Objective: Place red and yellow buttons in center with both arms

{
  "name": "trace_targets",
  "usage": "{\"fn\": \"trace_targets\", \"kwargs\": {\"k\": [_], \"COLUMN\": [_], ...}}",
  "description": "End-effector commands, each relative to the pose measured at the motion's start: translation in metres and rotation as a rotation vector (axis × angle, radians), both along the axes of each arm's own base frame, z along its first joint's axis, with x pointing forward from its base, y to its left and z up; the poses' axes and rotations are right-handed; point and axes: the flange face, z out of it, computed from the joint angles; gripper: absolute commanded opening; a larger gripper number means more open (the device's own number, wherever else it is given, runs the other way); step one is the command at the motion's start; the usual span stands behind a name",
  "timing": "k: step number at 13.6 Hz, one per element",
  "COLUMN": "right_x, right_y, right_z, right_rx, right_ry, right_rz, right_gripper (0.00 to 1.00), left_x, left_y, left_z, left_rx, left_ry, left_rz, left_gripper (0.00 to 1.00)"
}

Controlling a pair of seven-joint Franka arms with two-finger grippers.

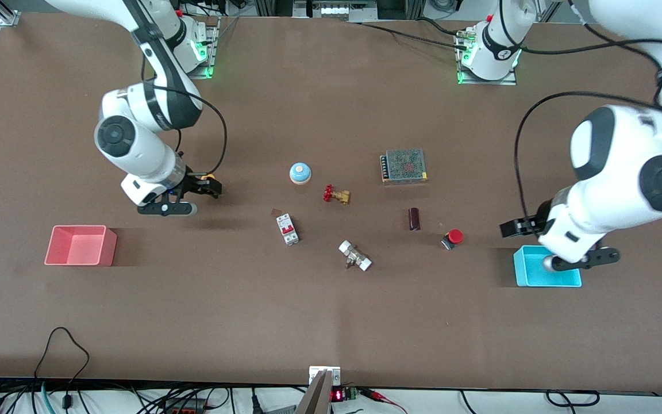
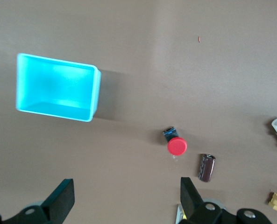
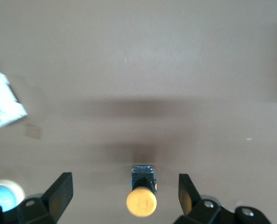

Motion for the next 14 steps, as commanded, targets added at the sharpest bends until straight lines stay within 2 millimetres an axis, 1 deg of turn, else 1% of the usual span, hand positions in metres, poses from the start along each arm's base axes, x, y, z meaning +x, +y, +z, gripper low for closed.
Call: {"fn": "trace_targets", "kwargs": {"k": [1, 2, 3, 4, 5, 6, 7, 8, 9, 10, 11, 12, 13, 14], "right_x": [0.035, 0.044, 0.052, 0.057, 0.06, 0.058, 0.056, 0.053, 0.051, 0.047, 0.042, 0.032, 0.025, 0.017], "right_y": [-0.018, -0.032, -0.053, -0.074, -0.104, -0.127, -0.149, -0.175, -0.2, -0.22, -0.235, -0.24, -0.235, -0.23], "right_z": [0.075, 0.104, 0.129, 0.15, 0.171, 0.19, 0.2, 0.215, 0.225, 0.23, 0.234, 0.237, 0.24, 0.242], "right_rx": [-0.017, -0.024, -0.039, -0.058, -0.075, -0.085, -0.093, -0.098, -0.104, -0.105, -0.102, -0.089, -0.081, -0.074], "right_ry": [-0.012, -0.018, -0.028, -0.03, -0.033, -0.026, -0.007, -0.003, -0.006, -0.009, -0.008, 0.022, 0.043, 0.053], "right_rz": [-0.047, -0.062, -0.09, -0.121, -0.16, -0.169, -0.14, -0.106, -0.082, -0.057, -0.033, -0.011, -0.02, -0.039], "right_gripper": [1.0, 1.0, 1.0, 1.0, 1.0, 1.0, 1.0, 1.0, 1.0, 1.0, 1.0, 1.0, 1.0, 1.0], "left_x": [-0.01, -0.013, -0.018, -0.021, -0.024, -0.028, -0.034, -0.038, -0.042, -0.047, -0.055, -0.064, -0.074, -0.082], "left_y": [0.028, 0.03, 0.038, 0.046, 0.054, 0.063, 0.075, 0.085, 0.09, 0.091, 0.09, 0.092, 0.096, 0.098], "left_z": [0.041, 0.053, 0.061, 0.076, 0.093, 0.107, 0.12, 0.124, 0.122, 0.134, 0.151, 0.159, 0.17, 0.172], "left_rx": [0.004, -0.006, -0.012, -0.016, -0.018, -0.019, -0.02, -0.024, -0.024, -0.005, 0.019, 0.02, 0.019, 0.017], "left_ry": [-0.017, -0.009, 0.018, 0.017, -0.008, -0.032, -0.044, -0.03, 0.006, 0.007, -0.012, -0.026, -0.052, -0.074], "left_rz": [-0.075, -0.162, -0.223, -0.253, -0.271, -0.276, -0.253, -0.239, -0.234, -0.234, -0.236, -0.235, -0.231, -0.23], "left_gripper": [1.0, 1.0, 1.0, 1.0, 1.0, 1.0, 1.0, 1.0, 1.0, 1.0, 1.0, 1.0, 1.0, 1.0]}}
